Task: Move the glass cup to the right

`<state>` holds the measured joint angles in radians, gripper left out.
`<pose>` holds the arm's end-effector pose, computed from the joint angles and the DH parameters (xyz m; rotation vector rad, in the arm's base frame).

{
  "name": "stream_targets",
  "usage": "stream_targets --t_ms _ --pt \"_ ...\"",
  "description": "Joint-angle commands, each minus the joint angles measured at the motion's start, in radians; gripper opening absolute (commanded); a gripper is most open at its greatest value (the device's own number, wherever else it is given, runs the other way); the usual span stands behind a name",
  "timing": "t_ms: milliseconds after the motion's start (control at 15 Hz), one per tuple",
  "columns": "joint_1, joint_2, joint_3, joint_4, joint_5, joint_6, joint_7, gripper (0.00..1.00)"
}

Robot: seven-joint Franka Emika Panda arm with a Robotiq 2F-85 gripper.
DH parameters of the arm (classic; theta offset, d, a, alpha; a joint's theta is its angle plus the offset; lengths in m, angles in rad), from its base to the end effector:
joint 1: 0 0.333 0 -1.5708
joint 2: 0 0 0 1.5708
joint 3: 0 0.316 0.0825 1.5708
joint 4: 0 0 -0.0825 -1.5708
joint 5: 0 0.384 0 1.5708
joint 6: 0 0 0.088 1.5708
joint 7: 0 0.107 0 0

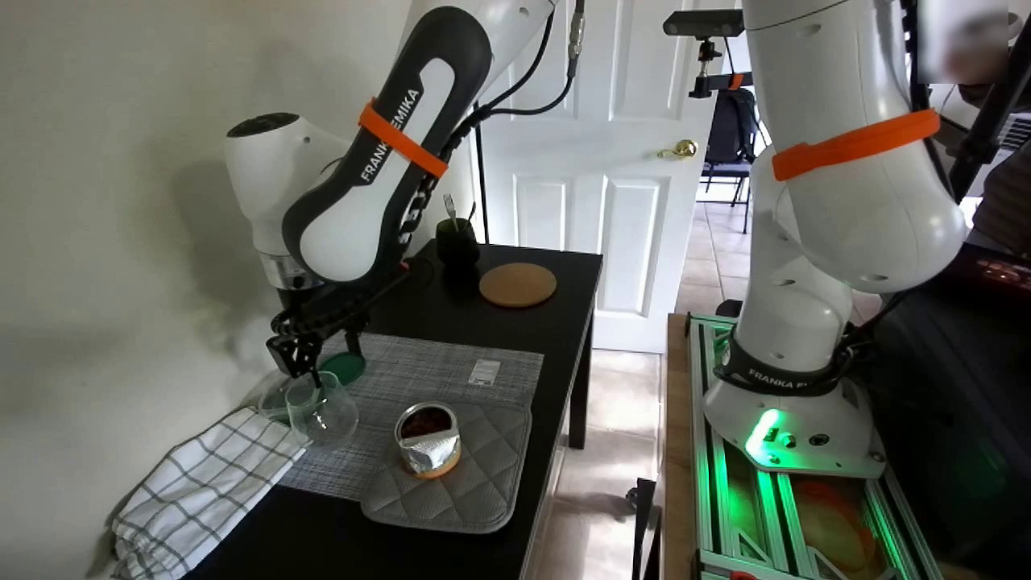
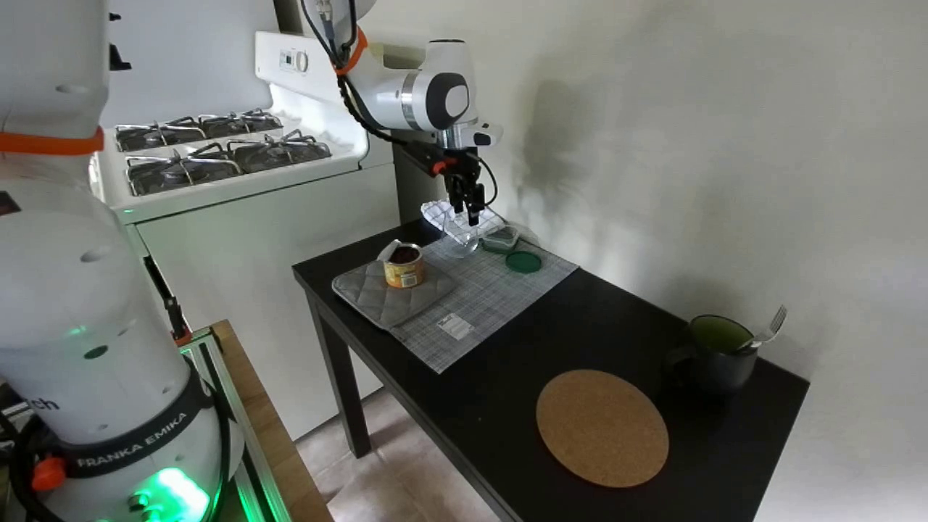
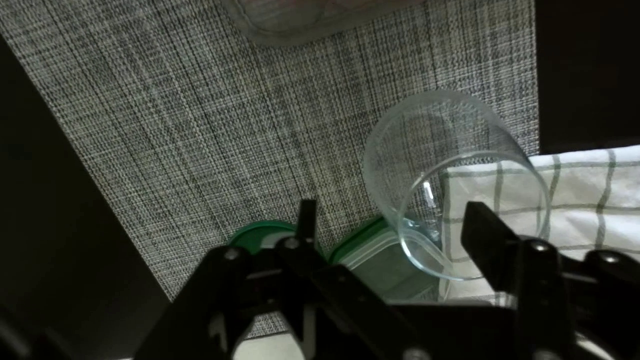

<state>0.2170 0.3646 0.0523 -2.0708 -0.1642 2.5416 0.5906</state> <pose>0.5785 0.1610 0.2633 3.0909 -0.3025 0.2046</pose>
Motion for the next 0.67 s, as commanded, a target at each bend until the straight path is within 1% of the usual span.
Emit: stream_targets --t_ms 0,133,267,400,467,533,600 --pt "0.036 0.019 -0.030 -0.008 0.001 0.052 0.029 0.58" --pt "0.042 0.029 -0.035 -0.006 0.003 0.067 0.029 0.51" --pt "0.048 0.037 -0.039 -0.002 0.004 0.070 0.030 0.36" --pt "0.053 0.046 -0.041 0.003 0.007 0.066 0.027 0.33" --pt "0.056 0.049 -0.042 0.004 0.006 0.063 0.026 0.20" --pt "0.058 0.053 -0.042 0.006 0.006 0.060 0.024 0.09" --pt "0.060 0.055 -0.042 0.007 0.006 0.057 0.022 0.07"
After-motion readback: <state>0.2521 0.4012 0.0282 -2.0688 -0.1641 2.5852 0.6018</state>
